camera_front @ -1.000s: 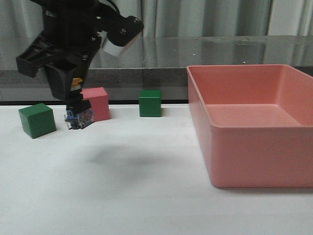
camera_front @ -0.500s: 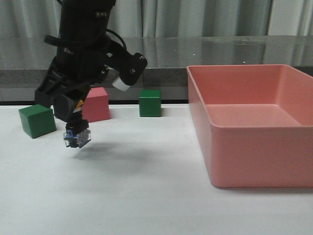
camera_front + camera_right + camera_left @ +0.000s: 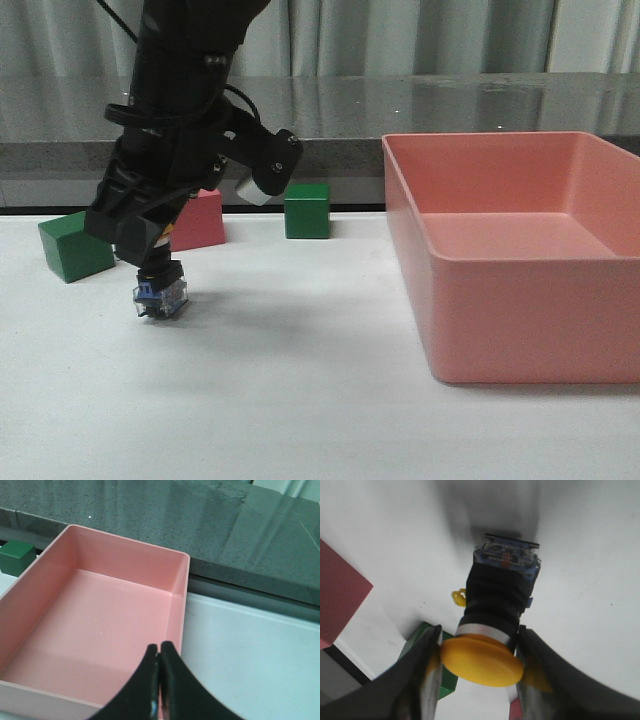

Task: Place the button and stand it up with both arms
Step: 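Set the button base-down on the table, open left gripper, lift away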

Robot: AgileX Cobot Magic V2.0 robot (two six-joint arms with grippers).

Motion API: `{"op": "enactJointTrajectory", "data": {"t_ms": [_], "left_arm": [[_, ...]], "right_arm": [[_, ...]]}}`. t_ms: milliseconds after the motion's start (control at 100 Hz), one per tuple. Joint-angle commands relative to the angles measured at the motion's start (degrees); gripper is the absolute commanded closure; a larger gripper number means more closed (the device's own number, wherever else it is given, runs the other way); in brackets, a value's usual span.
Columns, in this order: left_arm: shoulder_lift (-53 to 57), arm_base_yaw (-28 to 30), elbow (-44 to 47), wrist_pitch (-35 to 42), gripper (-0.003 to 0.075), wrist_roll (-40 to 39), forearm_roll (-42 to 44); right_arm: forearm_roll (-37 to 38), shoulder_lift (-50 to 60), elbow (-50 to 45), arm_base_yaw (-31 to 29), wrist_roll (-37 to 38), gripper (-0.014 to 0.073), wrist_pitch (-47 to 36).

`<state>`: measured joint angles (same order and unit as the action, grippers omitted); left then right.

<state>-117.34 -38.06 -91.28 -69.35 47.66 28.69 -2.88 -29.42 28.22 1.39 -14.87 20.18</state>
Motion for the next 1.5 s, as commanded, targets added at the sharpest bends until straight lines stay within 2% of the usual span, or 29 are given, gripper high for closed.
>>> {"op": "enactJointTrajectory", "data": {"t_ms": [0,160,700,790,1060,1130,1200,1490], "left_arm": [[3.1,-0.5,-1.7,-2.3,0.0739,-0.8,1.3],[3.1,-0.5,-1.7,-1.6,0.0739,-3.1,1.2],[3.1,-0.5,-1.7,-1.4,0.0724,-3.1,-2.2],[3.1,-0.5,-1.7,-1.3,0.0655,-3.1,-2.2],[3.1,-0.5,-1.7,-0.9,0.0282,-3.6,-0.1],[3.1,-0.5,-1.7,-0.9,0.0226,-3.6,0.4],[3.1,-0.5,-1.8,-0.9,0.02,-3.6,0.8],[4.4,-0.5,-3.5,-3.2,0.0199,-4.2,0.8]], "right_arm": [[0.1,0.0,1.5,-0.4,0.0,0.0655,-4.7],[0.1,0.0,1.5,-0.4,0.0,0.0655,-4.7],[0.1,0.0,1.5,-0.4,0.0,0.0655,-4.7],[0.1,0.0,1.5,-0.4,0.0,0.0655,-4.7],[0.1,0.0,1.5,-0.4,0.0,0.0655,-4.7],[0.1,0.0,1.5,-0.4,0.0,0.0655,-4.7],[0.1,0.0,1.5,-0.4,0.0,0.0655,-4.7],[0.1,0.0,1.5,-0.4,0.0,0.0655,-4.7]]}}
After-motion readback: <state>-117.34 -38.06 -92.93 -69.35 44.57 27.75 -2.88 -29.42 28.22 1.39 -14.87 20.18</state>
